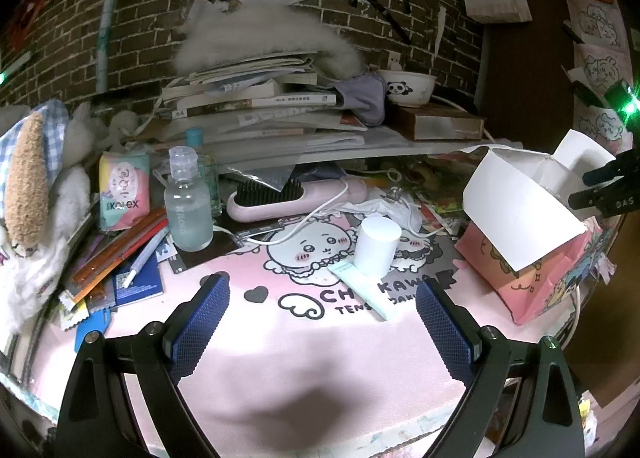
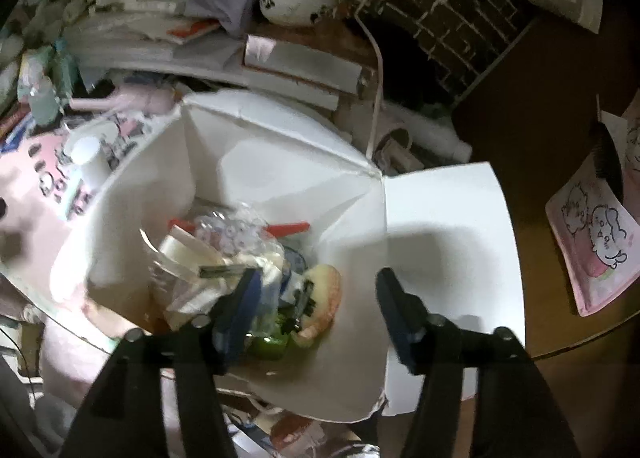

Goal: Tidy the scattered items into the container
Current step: 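Withdraw the right gripper from the box back over the desk, then grasp the light blue tube with the left gripper, then lift the light blue tube and carry it toward the white box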

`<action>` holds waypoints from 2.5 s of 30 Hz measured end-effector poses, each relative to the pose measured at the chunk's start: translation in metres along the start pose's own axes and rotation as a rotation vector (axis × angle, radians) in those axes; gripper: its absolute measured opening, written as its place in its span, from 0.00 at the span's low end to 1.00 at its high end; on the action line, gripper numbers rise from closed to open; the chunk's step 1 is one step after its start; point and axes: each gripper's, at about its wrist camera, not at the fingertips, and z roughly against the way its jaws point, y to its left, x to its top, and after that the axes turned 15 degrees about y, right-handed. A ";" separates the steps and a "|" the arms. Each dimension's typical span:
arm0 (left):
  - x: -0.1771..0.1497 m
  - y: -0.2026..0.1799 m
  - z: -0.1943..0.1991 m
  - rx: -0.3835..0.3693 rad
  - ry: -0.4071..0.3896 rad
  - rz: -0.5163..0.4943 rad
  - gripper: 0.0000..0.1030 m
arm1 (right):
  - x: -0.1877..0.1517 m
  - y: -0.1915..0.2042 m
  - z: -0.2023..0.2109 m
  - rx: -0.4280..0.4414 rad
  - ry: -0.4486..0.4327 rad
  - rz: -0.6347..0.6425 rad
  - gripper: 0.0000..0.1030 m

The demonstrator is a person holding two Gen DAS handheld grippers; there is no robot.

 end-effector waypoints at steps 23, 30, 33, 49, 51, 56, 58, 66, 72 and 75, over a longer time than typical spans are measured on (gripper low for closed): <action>-0.010 0.011 -0.023 -0.026 0.063 0.019 0.90 | -0.036 0.128 0.040 0.612 -0.470 0.166 0.88; -0.012 0.009 -0.038 -0.033 0.086 0.028 0.90 | -0.051 0.144 0.029 0.609 -0.528 0.067 0.88; -0.010 0.004 -0.043 -0.054 0.096 0.029 0.90 | -0.059 0.136 0.030 0.586 -0.579 0.011 0.88; 0.011 -0.034 -0.085 -0.012 0.165 0.056 0.51 | -0.077 0.095 0.028 0.615 -0.642 -0.127 0.88; 0.008 -0.035 -0.086 0.008 0.154 0.052 0.47 | -0.077 0.092 0.026 0.631 -0.635 -0.137 0.88; 0.004 -0.034 -0.082 0.065 0.155 0.026 0.24 | -0.076 0.087 0.021 0.662 -0.624 -0.158 0.88; 0.002 -0.029 -0.080 0.058 0.157 0.033 0.17 | -0.077 0.087 0.021 0.668 -0.624 -0.161 0.88; -0.011 -0.018 -0.067 0.040 0.142 0.019 0.10 | -0.078 0.086 0.022 0.662 -0.623 -0.160 0.88; -0.015 -0.002 -0.057 0.022 0.131 0.063 0.10 | -0.078 0.086 0.022 0.659 -0.626 -0.158 0.90; -0.013 0.003 -0.051 0.018 0.115 0.074 0.10 | -0.079 0.086 0.022 0.670 -0.638 -0.155 0.98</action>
